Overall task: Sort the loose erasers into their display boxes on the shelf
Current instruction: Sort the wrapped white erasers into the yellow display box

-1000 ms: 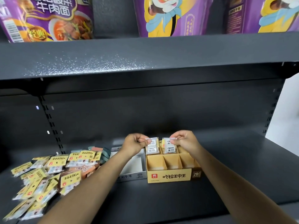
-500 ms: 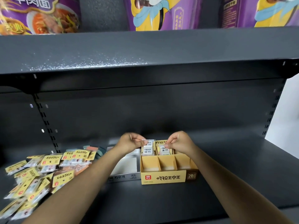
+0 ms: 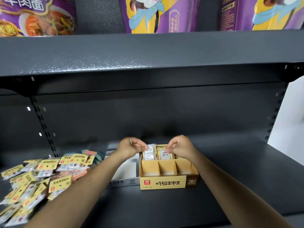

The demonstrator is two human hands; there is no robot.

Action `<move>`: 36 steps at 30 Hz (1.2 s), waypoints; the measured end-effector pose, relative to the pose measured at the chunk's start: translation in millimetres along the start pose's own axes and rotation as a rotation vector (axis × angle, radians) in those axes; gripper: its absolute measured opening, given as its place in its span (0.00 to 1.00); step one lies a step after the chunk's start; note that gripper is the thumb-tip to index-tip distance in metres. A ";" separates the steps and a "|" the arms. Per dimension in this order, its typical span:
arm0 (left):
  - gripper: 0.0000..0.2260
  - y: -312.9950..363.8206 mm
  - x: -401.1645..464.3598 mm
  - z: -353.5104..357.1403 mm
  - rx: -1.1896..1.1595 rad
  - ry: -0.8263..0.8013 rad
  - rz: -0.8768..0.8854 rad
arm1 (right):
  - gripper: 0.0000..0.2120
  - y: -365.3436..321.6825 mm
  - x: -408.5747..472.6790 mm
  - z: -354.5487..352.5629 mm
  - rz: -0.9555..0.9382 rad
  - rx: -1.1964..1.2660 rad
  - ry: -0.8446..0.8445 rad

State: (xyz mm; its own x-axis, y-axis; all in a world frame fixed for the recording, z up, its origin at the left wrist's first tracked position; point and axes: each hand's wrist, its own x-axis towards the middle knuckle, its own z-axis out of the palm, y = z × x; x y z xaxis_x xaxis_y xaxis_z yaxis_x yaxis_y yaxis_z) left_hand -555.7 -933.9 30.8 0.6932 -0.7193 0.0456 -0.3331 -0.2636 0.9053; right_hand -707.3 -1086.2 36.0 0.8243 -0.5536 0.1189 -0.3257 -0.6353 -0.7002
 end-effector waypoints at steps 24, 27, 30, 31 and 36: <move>0.16 4.7 -12.7 10.8 0.533 -0.020 0.177 | 0.10 -5.4 -2.4 15.8 -0.100 -0.363 0.000; 0.20 0.6 -17.4 1.5 0.405 0.042 0.179 | 0.09 -6.5 -0.8 15.2 -0.086 -0.303 0.040; 0.23 -3.9 -23.4 -9.5 0.309 0.109 0.179 | 0.09 -9.9 1.5 14.8 -0.105 -0.223 0.084; 0.22 -5.3 -26.6 -13.6 0.274 0.131 0.175 | 0.09 -12.4 1.6 15.4 -0.111 -0.202 0.100; 0.14 -14.6 -46.7 -41.3 0.180 0.218 0.180 | 0.08 -36.5 -0.2 24.2 -0.174 -0.143 0.128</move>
State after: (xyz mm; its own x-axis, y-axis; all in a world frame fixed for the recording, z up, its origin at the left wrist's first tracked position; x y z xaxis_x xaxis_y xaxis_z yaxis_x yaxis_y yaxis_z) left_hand -556.8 -869.9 32.9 0.7267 -0.6156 0.3048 -0.5568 -0.2680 0.7863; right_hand -684.4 -1049.9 44.5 0.8111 -0.4870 0.3238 -0.2537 -0.7919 -0.5554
